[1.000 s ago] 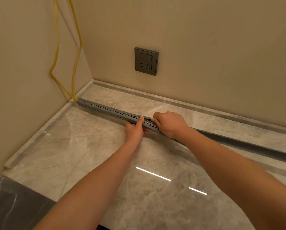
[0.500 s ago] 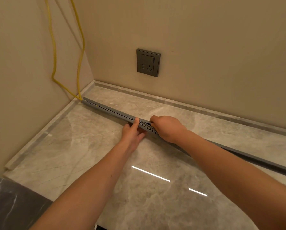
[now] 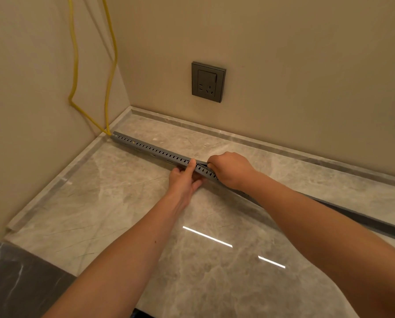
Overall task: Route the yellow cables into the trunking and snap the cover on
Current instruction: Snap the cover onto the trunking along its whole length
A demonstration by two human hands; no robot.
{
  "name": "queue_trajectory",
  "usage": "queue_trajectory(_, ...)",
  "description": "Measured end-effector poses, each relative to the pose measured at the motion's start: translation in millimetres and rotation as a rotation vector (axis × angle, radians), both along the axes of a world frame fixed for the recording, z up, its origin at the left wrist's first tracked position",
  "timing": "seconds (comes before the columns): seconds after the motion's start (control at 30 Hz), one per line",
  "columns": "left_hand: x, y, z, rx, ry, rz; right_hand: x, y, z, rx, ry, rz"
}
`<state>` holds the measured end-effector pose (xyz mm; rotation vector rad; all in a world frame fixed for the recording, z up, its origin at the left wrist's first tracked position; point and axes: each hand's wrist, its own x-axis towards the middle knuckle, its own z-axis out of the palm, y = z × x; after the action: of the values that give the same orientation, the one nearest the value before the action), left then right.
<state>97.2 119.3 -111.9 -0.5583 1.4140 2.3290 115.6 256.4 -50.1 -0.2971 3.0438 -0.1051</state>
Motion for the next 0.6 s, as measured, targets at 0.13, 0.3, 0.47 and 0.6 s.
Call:
queue_trajectory(0.13,0.7,2.5,-0.2,-0.039,0.023,0.009,2.1,-2.5,-2.5,-0.034,-0.006,-0.072)
queue_trajectory(0.3,2.7,5.7,2.7,-0.061,0.022,0.026,1.7,-1.2,-5.4,-0.084,-0.026,-0.129)
queue_trajectory(0.47,4.3,7.0,5.1,-0.062,0.022,0.055,-0.8,2.4,-6.3,-0.116,-0.029,-0.13)
queue_trajectory(0.6,6.0,6.8,7.1,-0.075,0.022,0.011,4.0,4.8,-5.9,-0.028,0.026,-0.055)
